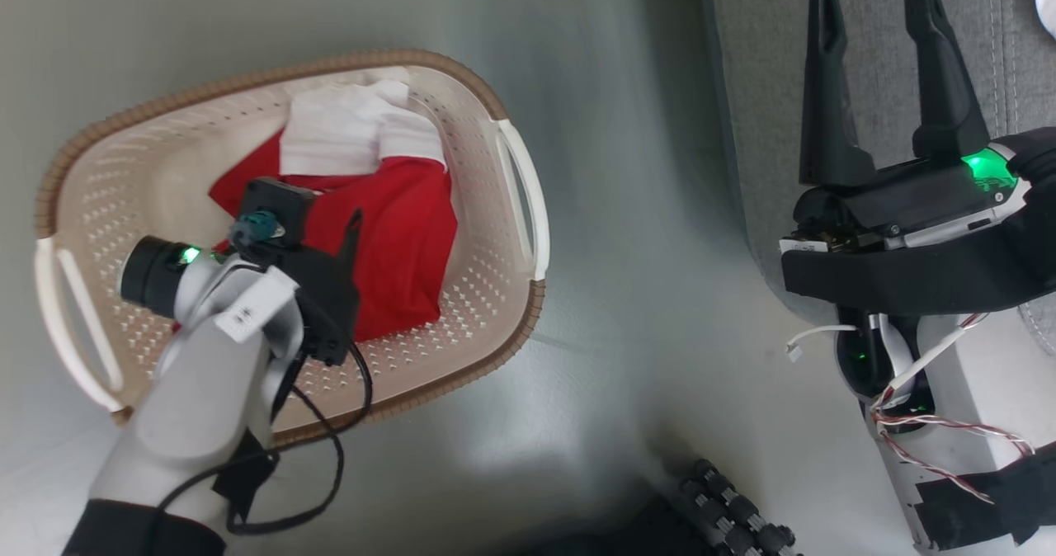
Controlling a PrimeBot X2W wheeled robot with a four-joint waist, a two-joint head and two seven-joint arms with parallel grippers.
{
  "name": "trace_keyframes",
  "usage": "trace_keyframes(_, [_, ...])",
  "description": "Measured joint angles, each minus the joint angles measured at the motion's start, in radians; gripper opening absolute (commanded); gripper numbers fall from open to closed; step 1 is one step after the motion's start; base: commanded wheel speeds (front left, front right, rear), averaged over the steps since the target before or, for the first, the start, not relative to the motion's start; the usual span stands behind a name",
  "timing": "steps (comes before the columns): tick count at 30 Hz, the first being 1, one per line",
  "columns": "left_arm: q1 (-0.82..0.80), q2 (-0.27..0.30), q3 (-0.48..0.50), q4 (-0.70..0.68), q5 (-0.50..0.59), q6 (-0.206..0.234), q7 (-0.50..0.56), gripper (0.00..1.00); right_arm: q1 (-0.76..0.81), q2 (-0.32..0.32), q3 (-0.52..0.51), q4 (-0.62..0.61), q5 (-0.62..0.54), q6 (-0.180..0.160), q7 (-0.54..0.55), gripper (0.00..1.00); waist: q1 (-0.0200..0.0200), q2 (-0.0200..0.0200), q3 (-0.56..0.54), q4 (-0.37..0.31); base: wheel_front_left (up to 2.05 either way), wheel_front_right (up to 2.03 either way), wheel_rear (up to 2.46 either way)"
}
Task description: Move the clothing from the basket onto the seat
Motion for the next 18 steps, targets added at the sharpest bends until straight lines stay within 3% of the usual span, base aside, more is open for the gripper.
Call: trace_keyframes(18, [-0.105, 0.042, 0.05, 0.173, -0.025, -0.008, 0.077, 1.0, -0.001, 0.028, 0.017, 0.005, 0.0, 0.0, -0.027, 1.0, 0.0, 0.0, 0.102, -0.054, 0.0, 0.0, 0.0])
